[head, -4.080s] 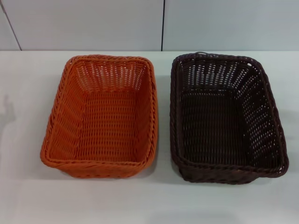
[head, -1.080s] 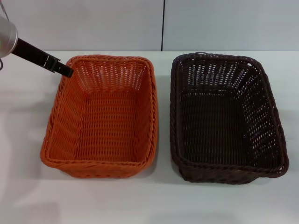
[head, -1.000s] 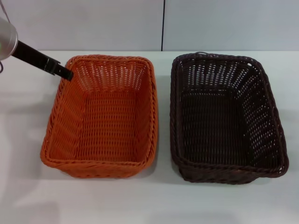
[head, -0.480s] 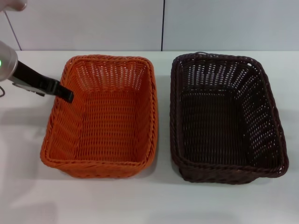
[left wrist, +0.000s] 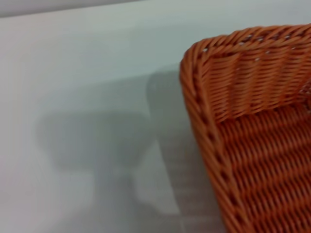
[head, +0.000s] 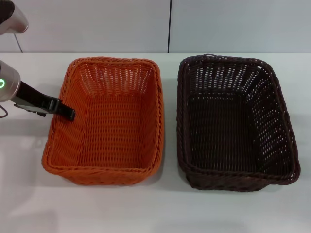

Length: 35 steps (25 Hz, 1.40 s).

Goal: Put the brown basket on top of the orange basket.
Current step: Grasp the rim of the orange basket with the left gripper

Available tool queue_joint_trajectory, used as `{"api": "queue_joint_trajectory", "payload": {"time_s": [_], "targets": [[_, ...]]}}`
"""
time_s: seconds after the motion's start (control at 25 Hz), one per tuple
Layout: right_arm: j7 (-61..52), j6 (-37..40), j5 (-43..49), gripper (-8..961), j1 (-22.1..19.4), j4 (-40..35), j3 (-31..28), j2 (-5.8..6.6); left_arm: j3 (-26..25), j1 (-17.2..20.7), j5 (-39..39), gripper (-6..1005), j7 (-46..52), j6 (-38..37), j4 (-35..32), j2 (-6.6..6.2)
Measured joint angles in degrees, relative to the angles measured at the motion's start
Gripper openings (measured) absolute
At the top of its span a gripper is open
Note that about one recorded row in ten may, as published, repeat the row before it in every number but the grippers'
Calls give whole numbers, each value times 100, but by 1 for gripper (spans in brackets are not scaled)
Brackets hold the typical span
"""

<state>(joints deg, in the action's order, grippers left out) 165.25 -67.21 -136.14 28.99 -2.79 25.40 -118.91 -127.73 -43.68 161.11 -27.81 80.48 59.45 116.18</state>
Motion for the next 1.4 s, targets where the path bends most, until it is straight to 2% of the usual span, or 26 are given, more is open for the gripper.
{"api": "queue_joint_trajectory", "payload": {"time_s": [0.28, 0.52, 1.0, 1.4], "targets": [[1, -5, -3, 705, -8, -2, -1, 0, 39, 1, 4, 816, -37, -188, -278, -37], [3, 15, -12, 706, -8, -2, -4, 0, 74, 2, 12, 813, -47, -206, -269, -10], [8, 26, -28, 706, -8, -2, -27, 0, 114, 49, 34, 469, -104, -176, -164, -4], [8, 104, -36, 706, 5, -2, -36, 0, 160, 58, 21, 257, -347, -51, 152, -12]]}}
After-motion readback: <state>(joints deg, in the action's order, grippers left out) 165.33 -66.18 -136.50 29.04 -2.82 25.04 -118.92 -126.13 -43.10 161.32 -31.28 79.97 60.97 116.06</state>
